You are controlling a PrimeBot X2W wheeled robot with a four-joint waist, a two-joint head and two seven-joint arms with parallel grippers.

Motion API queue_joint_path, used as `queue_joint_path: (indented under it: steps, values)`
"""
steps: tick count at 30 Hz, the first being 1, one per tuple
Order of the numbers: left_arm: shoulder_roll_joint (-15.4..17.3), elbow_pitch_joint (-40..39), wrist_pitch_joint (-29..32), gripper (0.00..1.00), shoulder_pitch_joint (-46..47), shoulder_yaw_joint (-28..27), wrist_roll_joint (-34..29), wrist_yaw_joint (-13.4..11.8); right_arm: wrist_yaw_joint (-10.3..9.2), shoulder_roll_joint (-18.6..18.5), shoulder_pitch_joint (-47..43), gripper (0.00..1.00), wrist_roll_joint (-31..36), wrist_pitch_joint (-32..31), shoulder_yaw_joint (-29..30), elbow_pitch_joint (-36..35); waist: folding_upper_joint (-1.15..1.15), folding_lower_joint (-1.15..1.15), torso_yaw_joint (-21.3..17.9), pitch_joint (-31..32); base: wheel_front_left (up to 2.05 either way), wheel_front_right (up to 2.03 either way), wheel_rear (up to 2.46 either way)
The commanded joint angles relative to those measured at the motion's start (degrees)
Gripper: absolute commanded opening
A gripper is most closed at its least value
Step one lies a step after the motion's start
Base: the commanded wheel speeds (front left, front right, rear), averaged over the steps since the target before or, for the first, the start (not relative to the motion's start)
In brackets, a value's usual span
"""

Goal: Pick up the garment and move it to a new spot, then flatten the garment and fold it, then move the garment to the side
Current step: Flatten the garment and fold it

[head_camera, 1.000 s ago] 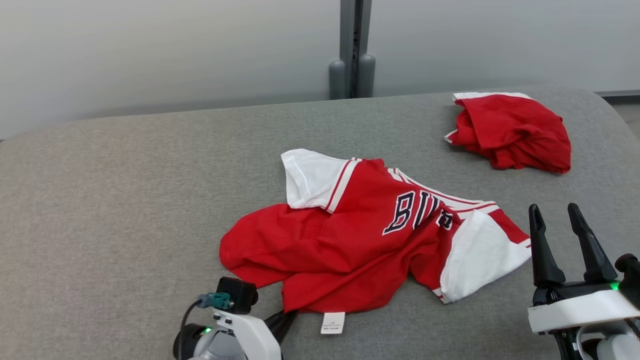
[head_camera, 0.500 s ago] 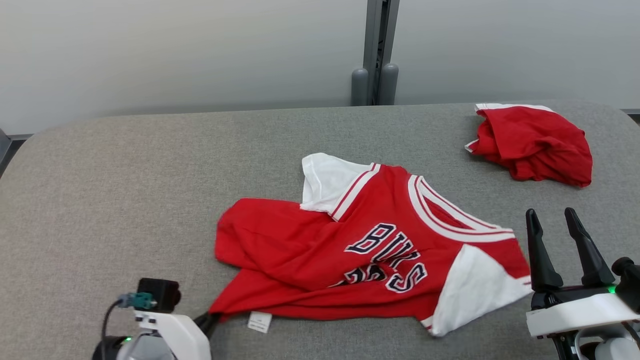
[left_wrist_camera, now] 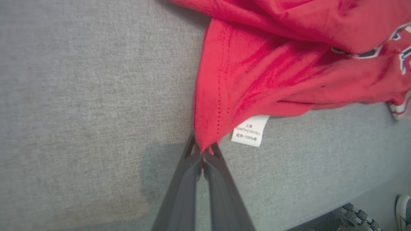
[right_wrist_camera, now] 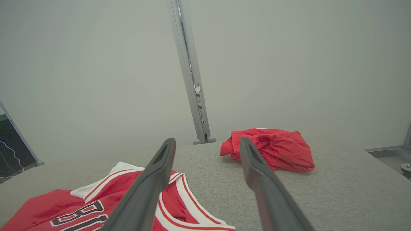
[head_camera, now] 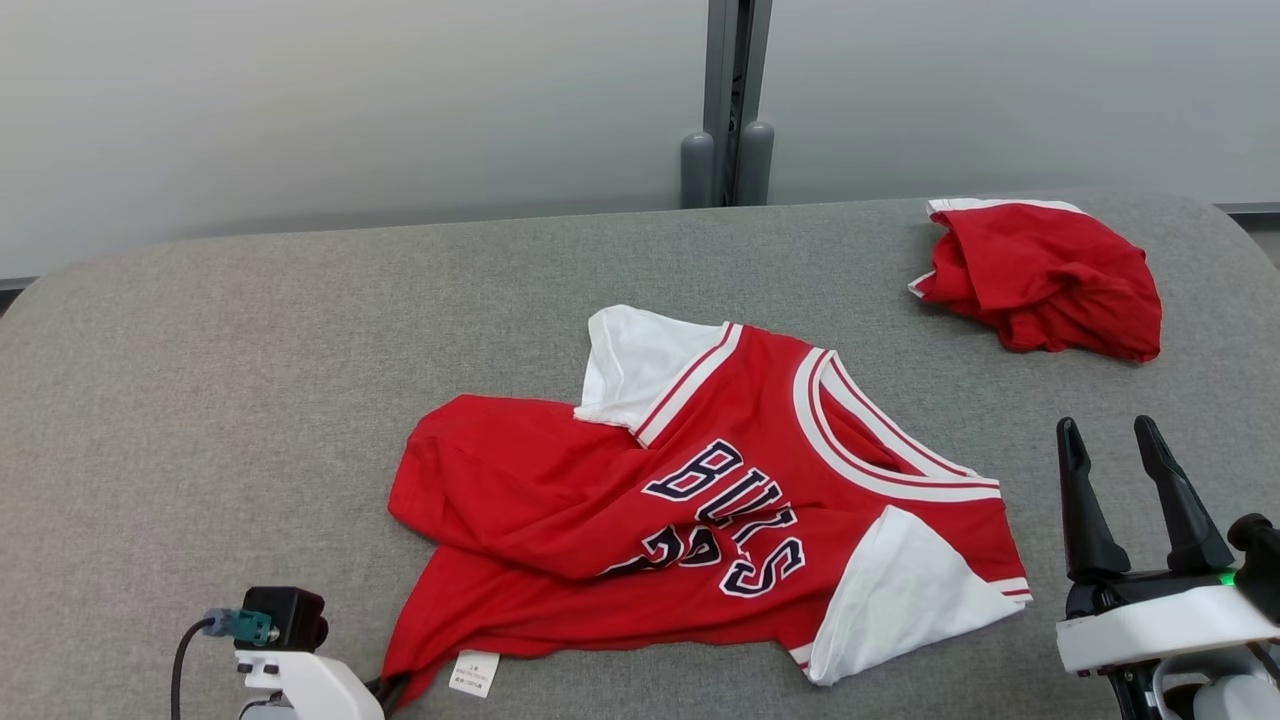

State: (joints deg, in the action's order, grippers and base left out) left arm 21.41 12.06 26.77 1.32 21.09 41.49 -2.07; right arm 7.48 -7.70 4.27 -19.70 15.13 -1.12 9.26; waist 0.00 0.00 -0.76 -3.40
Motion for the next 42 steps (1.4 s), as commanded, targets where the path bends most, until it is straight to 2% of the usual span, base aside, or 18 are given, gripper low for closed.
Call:
queue_joint_path:
  steps: [1,7,8,9,10,17,30,35,42]
  values:
    - [0.8,-0.8,0.8,0.00,-1.0,-0.2,0.6,-0.1,0.04,-0.3,0.2,1.00,-0.2,0.0,0.1,0.0,0.00,0.00,-0.1,0.1,0.00,0.00,0.00]
    - [2.0,-3.7,1.4,0.00,-2.3,-1.1,0.6,-1.8,0.04,-0.3,0.2,1.00,-0.2,0.0,0.7,-0.1,0.00,0.00,0.1,0.3,0.00,0.00,0.00]
    - [2.4,-3.8,1.2,0.21,-2.1,-1.3,0.1,-2.3,0.04,-0.3,0.2,1.00,-0.2,0.0,0.7,0.0,0.00,0.00,0.1,0.3,0.00,0.00,0.00]
    - [2.6,-3.9,1.0,0.77,-1.9,-1.5,-0.2,-2.7,0.04,-0.3,0.2,1.00,-0.1,0.0,0.6,0.1,0.00,0.00,0.2,0.4,0.00,0.00,0.00]
    - [2.6,-3.8,1.0,1.00,-1.8,-1.4,-0.4,-3.0,0.04,-0.2,0.3,1.00,-0.1,0.0,0.4,0.2,0.00,0.00,0.2,0.4,0.00,0.00,0.00]
    - [2.8,-4.5,-1.7,1.00,-1.5,-1.8,-2.5,-4.8,0.04,-0.3,0.4,1.00,-0.3,0.0,0.1,0.3,0.00,0.00,0.2,0.4,0.00,0.00,0.00]
    - [3.7,-11.3,-11.2,1.00,-1.9,-4.5,-8.6,-10.3,0.04,-0.7,0.2,1.00,-0.1,0.0,0.3,-0.1,0.00,0.00,1.2,0.8,0.00,0.00,0.00]
    - [1.5,-13.1,-17.9,1.00,-0.9,-4.4,-11.0,-11.6,0.04,-0.7,0.3,1.00,0.0,0.0,-0.2,-0.4,0.00,0.00,1.4,1.2,0.00,0.00,0.00]
    - [-2.0,-11.6,-28.1,1.00,-1.3,-4.1,-12.8,-11.7,0.04,-0.6,-0.2,1.00,0.1,0.0,-1.9,-0.6,0.00,0.00,0.4,2.5,0.00,0.00,0.00]
